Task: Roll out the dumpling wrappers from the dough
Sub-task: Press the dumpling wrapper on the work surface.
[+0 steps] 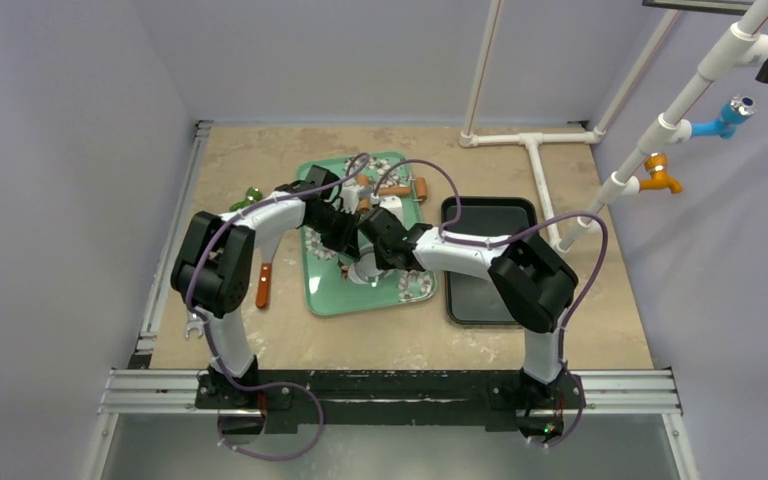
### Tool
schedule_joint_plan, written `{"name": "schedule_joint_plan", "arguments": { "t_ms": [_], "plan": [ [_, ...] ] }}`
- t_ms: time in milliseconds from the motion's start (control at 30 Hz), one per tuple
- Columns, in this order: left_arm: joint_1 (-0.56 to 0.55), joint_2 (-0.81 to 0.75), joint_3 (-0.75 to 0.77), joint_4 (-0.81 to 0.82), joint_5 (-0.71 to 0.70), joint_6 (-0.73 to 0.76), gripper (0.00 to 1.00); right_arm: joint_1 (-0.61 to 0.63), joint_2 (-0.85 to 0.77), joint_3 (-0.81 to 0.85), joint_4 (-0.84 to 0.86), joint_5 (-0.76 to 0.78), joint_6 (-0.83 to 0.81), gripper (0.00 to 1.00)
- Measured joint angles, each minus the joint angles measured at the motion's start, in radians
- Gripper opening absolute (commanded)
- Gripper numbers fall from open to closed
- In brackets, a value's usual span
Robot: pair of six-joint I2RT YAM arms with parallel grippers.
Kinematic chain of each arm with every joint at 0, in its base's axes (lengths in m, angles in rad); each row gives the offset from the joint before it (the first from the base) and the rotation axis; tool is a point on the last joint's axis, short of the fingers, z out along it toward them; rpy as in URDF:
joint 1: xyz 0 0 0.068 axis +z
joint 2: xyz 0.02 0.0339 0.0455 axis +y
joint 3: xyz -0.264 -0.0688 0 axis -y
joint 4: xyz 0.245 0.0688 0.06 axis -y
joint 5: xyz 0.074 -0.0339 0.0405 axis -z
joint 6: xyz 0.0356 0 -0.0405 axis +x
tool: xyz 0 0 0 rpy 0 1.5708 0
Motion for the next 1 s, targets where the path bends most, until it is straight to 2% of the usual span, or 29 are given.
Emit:
{"name": "schedule_joint_plan", "arguments": {
  "t_ms": [200, 433, 667, 867, 1000],
  "plan": [
    [0.002, -0.007, -0.008, 0.016, 0.001, -0.001, 0.00, -0.010, 0.028, 0.052, -0.048, -0.017, -0.050, 0.00],
    [0.007, 0.045, 0.072, -0.065, 0.019, -0.001, 0.00, 0.031, -0.054, -0.091, 0.059, 0.014, 0.045, 0.00],
    [0.018, 0.076, 0.160, -0.082, 0.060, 0.000, 0.00, 0.069, -0.081, -0.130, 0.068, 0.057, 0.104, 0.00],
    [0.045, 0.043, 0.054, -0.068, 0.079, -0.005, 0.00, 0.014, -0.028, -0.040, 0.008, 0.039, 0.018, 0.00],
    [0.100, -0.041, 0.043, -0.090, 0.111, -0.007, 0.00, -0.022, 0.004, -0.001, 0.026, 0.024, -0.072, 0.00]
  ]
}}
